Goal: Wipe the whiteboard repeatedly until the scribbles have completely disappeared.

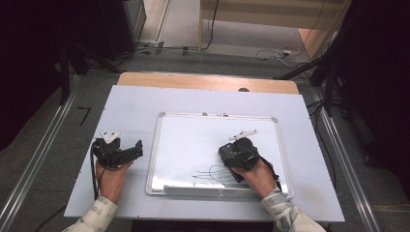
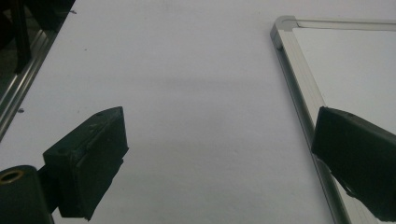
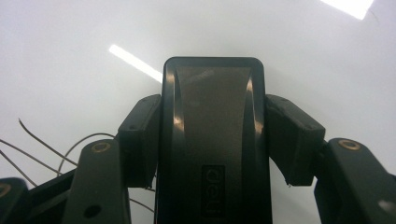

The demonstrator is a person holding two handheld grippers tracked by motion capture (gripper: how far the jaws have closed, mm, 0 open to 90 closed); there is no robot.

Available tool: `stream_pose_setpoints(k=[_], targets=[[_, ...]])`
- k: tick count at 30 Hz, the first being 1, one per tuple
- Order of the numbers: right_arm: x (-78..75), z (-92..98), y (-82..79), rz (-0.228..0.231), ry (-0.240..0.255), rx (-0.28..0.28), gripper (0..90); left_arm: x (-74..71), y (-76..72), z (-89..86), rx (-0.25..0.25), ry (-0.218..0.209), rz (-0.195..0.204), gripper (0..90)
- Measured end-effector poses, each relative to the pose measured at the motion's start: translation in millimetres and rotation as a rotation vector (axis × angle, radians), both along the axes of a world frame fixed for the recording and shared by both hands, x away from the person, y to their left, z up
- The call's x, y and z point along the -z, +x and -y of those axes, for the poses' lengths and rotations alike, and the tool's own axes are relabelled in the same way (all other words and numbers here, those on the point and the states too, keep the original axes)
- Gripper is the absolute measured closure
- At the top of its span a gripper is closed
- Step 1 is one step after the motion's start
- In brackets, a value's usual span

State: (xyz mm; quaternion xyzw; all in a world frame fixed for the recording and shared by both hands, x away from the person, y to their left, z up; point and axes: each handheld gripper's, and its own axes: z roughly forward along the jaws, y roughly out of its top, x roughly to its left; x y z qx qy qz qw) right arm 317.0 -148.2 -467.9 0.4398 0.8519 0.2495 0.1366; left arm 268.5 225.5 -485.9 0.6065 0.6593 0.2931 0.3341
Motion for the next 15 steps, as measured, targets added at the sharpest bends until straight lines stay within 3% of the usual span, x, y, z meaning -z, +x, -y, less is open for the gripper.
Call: stream_pose_setpoints(k=[15], targets=[[0.6,-23.7,-3.6,0.008,-0.011,-0.047,38.7,-0.2,0.1,0.4,0.005,0.001,0.001,4.1]])
